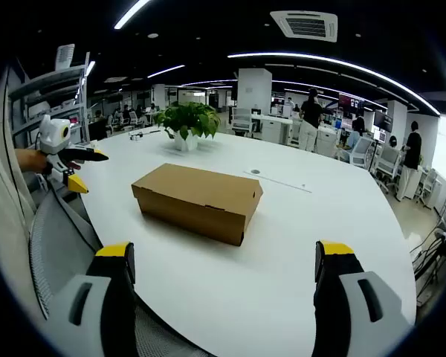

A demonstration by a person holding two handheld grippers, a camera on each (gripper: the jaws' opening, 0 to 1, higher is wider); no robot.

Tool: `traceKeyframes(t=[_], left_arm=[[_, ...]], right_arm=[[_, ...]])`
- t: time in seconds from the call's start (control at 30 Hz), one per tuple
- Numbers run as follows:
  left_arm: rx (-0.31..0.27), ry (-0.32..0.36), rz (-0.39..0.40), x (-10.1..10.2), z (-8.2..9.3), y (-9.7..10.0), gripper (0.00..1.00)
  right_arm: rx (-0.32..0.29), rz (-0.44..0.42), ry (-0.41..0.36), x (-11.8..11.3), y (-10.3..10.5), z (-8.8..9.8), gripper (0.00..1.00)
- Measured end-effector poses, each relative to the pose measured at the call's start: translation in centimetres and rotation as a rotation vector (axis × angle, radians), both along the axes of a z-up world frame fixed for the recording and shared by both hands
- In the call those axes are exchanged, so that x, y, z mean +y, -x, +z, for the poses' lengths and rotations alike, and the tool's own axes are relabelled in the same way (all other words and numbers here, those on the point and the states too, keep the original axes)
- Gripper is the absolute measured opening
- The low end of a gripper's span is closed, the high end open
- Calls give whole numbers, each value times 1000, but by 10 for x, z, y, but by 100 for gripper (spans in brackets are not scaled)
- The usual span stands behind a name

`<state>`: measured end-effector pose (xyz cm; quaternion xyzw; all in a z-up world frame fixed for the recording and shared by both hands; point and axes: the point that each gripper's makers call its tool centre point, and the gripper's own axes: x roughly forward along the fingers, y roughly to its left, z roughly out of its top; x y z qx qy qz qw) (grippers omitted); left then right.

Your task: Operate the shoe box by opening the lid, removing the specified soft item, and placing it in the target area until the item is outside and the box remains undamaged.

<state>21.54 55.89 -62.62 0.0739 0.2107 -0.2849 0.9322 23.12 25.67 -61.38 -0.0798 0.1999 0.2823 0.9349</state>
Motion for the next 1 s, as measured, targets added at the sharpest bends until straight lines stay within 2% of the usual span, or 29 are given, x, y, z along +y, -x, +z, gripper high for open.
traceKeyframes(t=[1.0], left_arm=[[1,-2,13,2,0,-1,100]], right_arm=[[-3,3,0,-3,-2,3,96]])
